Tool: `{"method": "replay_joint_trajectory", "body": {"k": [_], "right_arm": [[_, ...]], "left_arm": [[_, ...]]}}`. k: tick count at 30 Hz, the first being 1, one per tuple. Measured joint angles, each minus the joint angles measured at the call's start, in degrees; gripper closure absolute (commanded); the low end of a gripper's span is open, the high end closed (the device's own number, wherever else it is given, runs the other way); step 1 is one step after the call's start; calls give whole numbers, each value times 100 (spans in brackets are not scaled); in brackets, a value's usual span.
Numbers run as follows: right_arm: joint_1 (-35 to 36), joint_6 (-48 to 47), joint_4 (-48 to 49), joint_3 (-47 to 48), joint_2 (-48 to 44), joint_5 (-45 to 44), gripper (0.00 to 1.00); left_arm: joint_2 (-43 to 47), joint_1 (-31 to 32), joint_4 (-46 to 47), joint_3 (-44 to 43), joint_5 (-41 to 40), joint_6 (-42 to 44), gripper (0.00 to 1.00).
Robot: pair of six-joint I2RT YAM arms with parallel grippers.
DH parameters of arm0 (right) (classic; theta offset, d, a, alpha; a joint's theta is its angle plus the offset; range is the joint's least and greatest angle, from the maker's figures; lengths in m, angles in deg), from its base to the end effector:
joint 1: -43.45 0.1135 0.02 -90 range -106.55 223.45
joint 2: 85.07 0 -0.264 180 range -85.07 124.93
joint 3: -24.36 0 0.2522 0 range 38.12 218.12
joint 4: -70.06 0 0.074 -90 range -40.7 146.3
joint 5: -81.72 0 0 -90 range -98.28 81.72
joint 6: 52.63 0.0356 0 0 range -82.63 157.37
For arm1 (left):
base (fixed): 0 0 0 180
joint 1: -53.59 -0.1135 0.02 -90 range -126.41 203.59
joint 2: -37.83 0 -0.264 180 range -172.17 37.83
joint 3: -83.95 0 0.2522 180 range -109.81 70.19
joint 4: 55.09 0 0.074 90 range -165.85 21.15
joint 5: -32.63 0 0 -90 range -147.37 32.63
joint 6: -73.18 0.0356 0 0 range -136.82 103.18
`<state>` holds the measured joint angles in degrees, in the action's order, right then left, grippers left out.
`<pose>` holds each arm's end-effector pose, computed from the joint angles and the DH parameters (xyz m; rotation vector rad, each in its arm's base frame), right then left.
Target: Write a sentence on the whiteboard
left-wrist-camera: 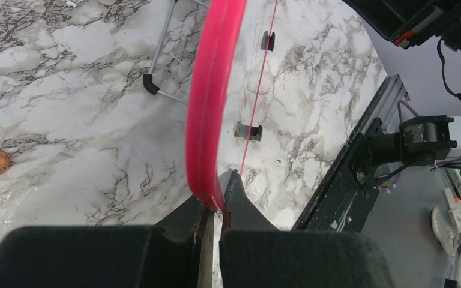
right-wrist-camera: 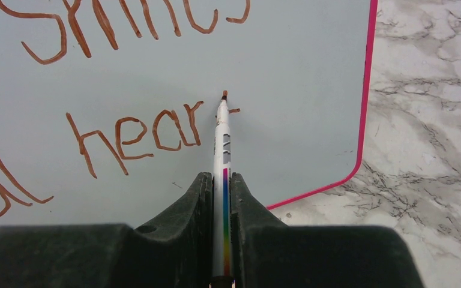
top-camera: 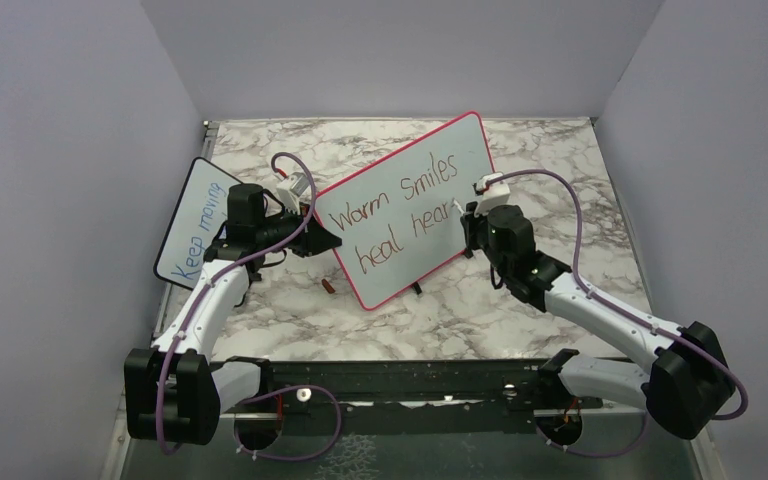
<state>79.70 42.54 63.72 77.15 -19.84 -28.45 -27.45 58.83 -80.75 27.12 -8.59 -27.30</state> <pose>0.2148 0.1423 0.2643 -0.2709 1.8614 0.1622 0.2363 -0.0486 0.2616 0.4011 2.0819 -1.0754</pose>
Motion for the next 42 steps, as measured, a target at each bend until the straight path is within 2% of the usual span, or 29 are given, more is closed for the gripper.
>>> {"method": "replay_joint_trajectory", "body": {"k": [42], "right_arm": [[-24, 227, -192, -258, -155, -225, 100]], "left_arm": [[0, 0, -7, -7, -2, 2, 100]]}}
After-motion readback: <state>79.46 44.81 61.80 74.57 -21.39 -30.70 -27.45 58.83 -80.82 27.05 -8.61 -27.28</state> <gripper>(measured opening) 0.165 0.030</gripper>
